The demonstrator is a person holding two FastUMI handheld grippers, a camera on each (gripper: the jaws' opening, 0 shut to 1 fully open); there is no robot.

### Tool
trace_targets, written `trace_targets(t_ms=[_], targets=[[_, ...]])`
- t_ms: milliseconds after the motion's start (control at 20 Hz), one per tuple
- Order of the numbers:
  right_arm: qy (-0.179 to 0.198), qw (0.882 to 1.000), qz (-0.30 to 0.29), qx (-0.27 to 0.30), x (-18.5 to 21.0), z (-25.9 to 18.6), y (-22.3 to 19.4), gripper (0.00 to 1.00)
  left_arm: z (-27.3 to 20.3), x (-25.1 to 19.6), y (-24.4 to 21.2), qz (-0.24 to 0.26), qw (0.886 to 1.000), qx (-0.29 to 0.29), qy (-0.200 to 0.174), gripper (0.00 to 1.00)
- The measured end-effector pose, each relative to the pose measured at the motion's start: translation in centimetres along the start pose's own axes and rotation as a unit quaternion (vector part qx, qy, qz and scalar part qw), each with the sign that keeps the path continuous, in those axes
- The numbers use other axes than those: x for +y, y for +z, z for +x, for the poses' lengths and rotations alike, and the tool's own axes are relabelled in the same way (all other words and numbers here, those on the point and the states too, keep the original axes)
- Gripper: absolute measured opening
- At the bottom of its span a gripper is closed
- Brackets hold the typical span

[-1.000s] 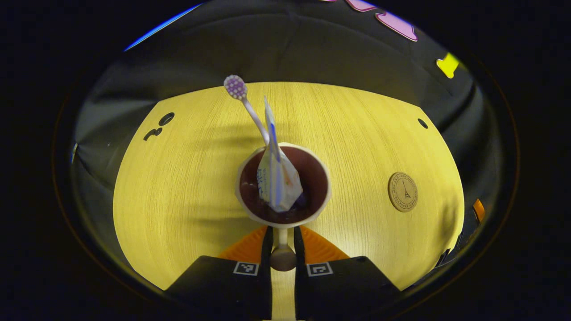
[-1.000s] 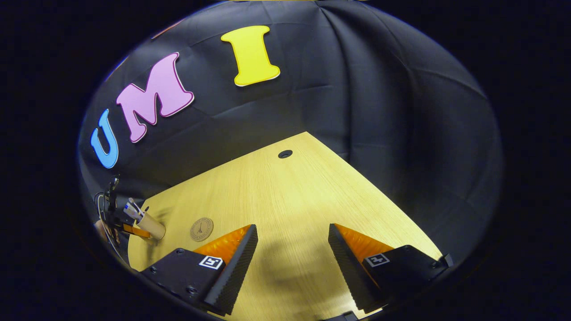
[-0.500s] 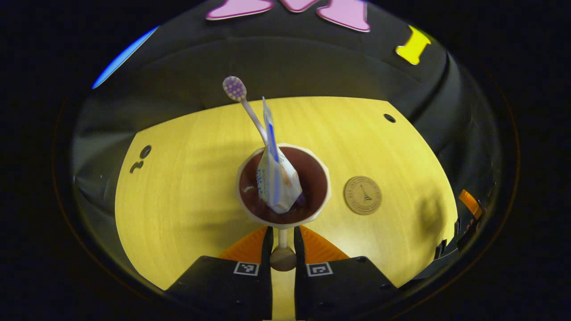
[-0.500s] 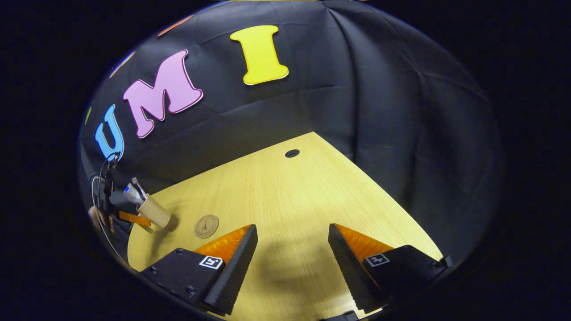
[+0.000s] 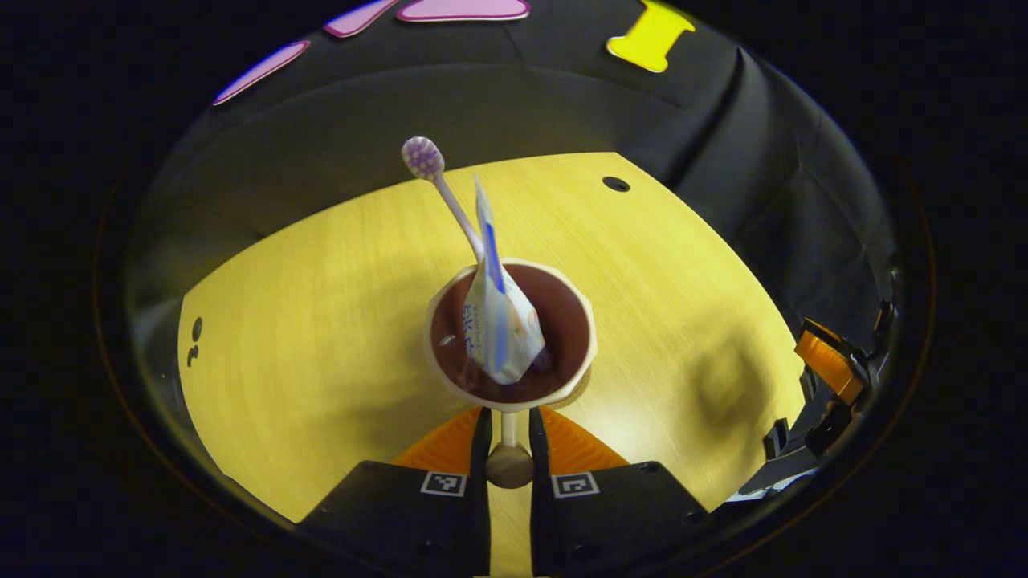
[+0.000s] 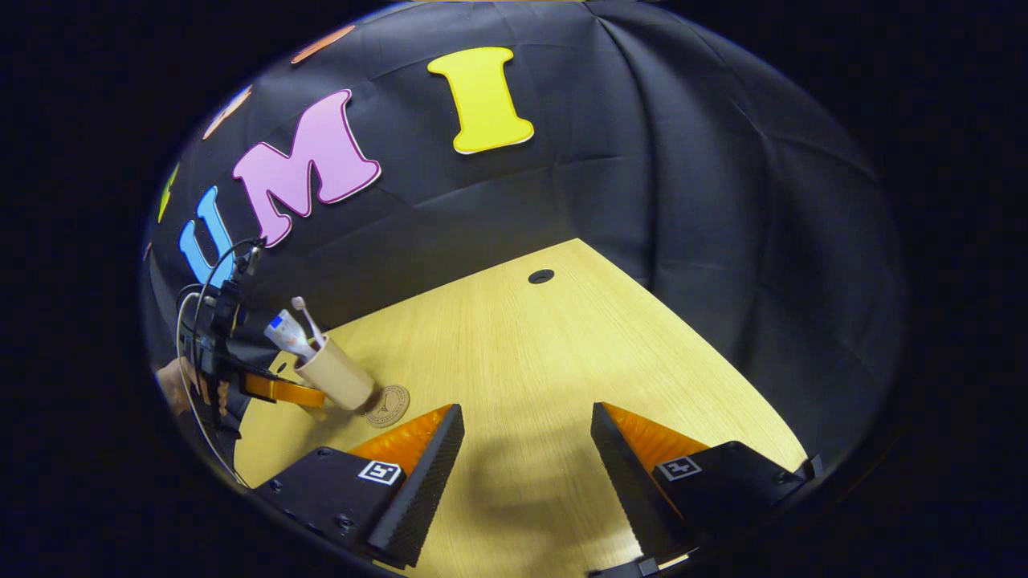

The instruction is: Put the toothbrush and toothpaste on the desktop into the cup, then pick up the cup and place it on the coaster on the desktop.

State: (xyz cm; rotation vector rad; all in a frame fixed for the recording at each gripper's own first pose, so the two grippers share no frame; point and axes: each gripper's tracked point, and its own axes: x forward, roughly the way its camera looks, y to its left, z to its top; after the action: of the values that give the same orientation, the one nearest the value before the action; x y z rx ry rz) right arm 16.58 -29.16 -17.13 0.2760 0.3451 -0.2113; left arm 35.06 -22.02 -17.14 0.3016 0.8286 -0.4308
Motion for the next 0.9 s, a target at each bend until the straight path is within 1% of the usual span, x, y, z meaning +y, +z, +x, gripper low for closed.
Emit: trace_targets(t_ms=[50, 100, 150, 250, 400, 550, 600, 650, 700, 750, 900], targets=[[0.001, 1.000, 0.000, -0.001, 0.1, -0.2, 0.0, 0.98, 0.6, -0.7, -0.1, 0.000, 1.000, 0.003, -0.004, 0.24], [0.001, 1.000, 0.000, -0.001, 0.1, -0.2, -0.1, 0.98, 1.0, -1.1, -0.2, 0.002, 1.000, 0.007, -0.004, 0.20], [0.003, 1.000, 0.001, 0.000, 0.3, -0.2, -0.2, 0.98, 1.3, -1.3, -0.3, 0.006, 1.000, 0.011, -0.002, 0.20], [0.005, 1.000, 0.002, 0.004, 0.3, -0.4, -0.7, 0.98, 1.5, -1.5, -0.2, 0.015, 1.000, 0.014, 0.005, 0.25], [0.005, 1.000, 0.005, 0.005, 0.3, -0.8, -1.2, 0.98, 1.3, -1.8, -0.3, 0.018, 1.000, 0.016, 0.002, 0.25], [0.007, 1.000, 0.008, 0.011, 0.4, -1.0, -2.0, 0.99, 1.5, -1.7, -0.7, 0.024, 0.999, 0.019, 0.009, 0.27], [0.009, 1.000, 0.010, 0.012, 0.5, -1.0, -2.0, 0.98, 1.5, -1.7, -0.7, 0.028, 0.999, 0.018, 0.013, 0.32], [0.010, 1.000, 0.012, 0.012, 0.6, -1.2, -2.2, 0.98, 1.4, -1.9, -0.9, 0.032, 0.999, 0.017, 0.016, 0.28], [0.009, 1.000, 0.014, 0.013, 0.6, -1.2, -2.3, 0.98, 1.3, -2.0, -0.8, 0.035, 0.999, 0.016, 0.019, 0.34], [0.009, 1.000, 0.016, 0.013, 0.6, -1.3, -2.4, 0.98, 1.1, -2.2, -0.5, 0.040, 0.999, 0.012, 0.022, 0.30], [0.005, 1.000, 0.015, 0.006, 0.5, -1.6, -2.2, 0.98, -0.5, -1.8, -0.1, 0.045, 0.999, -0.009, 0.025, 0.49]])
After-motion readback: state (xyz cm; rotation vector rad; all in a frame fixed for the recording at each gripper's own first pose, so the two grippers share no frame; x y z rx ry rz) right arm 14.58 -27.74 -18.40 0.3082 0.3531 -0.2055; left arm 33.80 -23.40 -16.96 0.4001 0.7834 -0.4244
